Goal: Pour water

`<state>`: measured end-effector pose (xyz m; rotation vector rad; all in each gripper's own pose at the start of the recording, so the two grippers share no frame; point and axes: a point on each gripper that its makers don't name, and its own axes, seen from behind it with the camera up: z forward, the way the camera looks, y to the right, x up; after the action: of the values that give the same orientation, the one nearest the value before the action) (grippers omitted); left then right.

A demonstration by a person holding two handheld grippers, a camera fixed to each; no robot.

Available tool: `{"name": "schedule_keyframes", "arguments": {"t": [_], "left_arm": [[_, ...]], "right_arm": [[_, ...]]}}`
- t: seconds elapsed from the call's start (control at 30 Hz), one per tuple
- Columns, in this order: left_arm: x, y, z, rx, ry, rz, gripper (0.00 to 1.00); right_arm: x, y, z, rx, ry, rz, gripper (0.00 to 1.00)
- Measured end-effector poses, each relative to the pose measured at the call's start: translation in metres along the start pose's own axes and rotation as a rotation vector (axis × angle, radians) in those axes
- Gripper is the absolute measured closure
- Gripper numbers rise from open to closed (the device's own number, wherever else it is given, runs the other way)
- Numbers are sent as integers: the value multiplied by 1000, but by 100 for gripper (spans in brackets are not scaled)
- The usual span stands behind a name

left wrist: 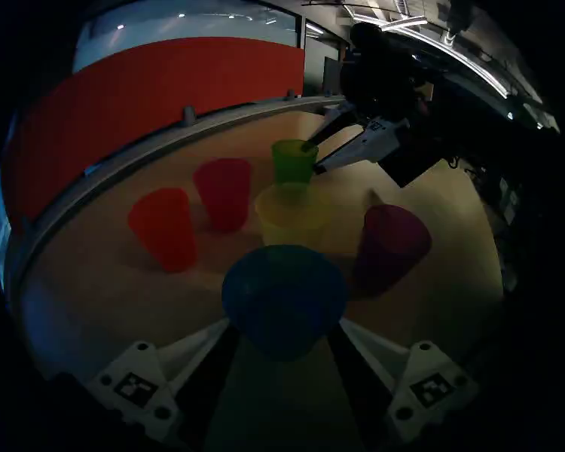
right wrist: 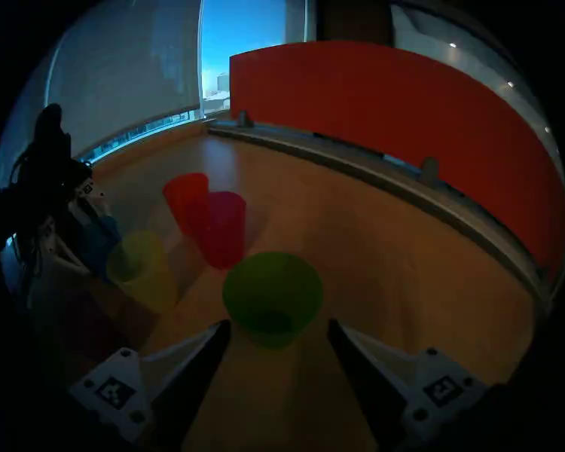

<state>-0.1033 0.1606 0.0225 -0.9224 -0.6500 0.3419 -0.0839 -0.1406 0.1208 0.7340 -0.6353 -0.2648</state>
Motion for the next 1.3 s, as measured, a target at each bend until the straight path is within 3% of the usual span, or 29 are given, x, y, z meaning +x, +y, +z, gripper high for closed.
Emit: {"name": "schedule_keyframes", "arguments": {"t": [0.9,1.3], "left_arm": [[68,-23,-54,80,226,-73,22],[89,-30,-79,115,278,-59,22]], "right_arm": [[6,-2,15,-2,7,-8,0],[8,-6,26,4,2,-16,0]]}}
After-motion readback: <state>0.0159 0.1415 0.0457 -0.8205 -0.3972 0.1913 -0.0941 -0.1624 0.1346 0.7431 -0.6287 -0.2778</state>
